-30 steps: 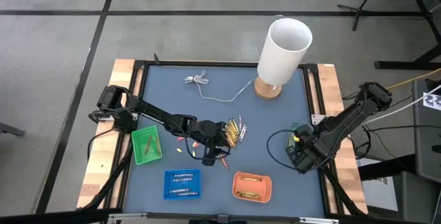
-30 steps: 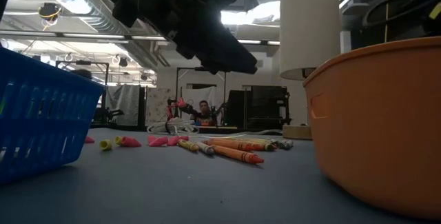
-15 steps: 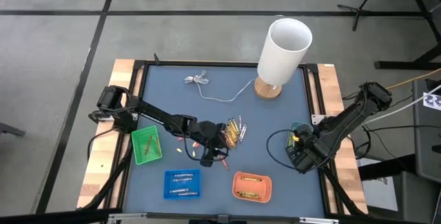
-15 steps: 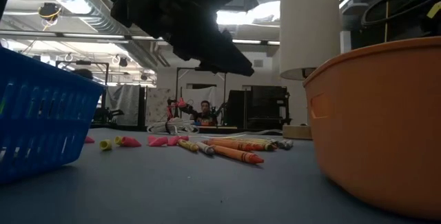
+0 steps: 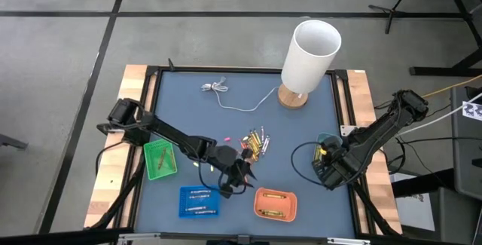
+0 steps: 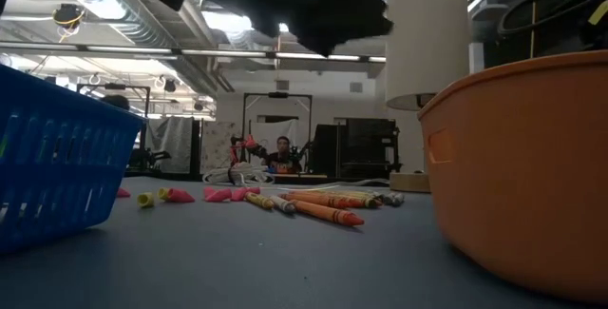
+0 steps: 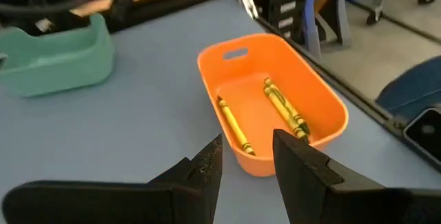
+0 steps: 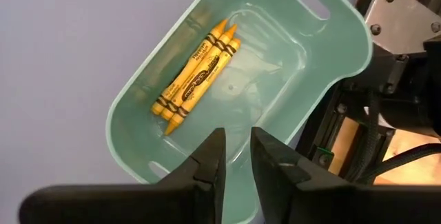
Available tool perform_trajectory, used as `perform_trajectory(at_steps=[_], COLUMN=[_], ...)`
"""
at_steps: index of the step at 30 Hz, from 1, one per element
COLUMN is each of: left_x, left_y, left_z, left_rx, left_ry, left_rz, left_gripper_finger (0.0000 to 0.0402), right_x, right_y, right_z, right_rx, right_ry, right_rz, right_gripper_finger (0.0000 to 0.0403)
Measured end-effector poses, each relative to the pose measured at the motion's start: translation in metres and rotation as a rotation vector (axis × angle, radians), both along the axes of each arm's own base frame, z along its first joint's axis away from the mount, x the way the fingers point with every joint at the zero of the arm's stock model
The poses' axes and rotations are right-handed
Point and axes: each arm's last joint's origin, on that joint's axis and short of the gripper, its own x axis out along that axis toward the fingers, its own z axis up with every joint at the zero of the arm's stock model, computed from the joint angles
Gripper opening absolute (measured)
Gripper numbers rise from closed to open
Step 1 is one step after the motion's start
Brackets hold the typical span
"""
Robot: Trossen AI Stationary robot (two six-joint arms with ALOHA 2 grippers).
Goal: Sort crayons
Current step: Put the orange crayon into the green bin
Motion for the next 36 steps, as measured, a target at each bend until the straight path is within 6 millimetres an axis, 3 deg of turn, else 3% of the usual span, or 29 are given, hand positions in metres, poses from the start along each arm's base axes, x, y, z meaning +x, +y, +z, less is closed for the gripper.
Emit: perform_trajectory(at_steps=[5,14,20,36], left_x=[0.014,0.023,0.021,0.022], left_y=[-0.003,0.013,0.024,0.024], left_z=[-0.019,-0.059,-0.062,-0.059], left_rx=[0.033,0.106,0.115,0.127], left_ry=[0.14,0.362,0.426,0.44], left_rz=[-0.015,0.015,0.037,0.049], left_gripper_finger=[0.0112,0.0112,0.0112,0.0112], right_x=[0.003,0.007,0.008,0.008], right_y=[0.003,0.007,0.008,0.008], right_z=[-0.001,-0.002,-0.002,-0.002], right_rx=[0.028,0.069,0.085,0.086], right_ry=[-0.029,-0.071,-0.087,-0.088], right_rz=[0.0,0.001,0.001,0.001], right_gripper_finger=[0.0067,0.0067,0.0067,0.0067])
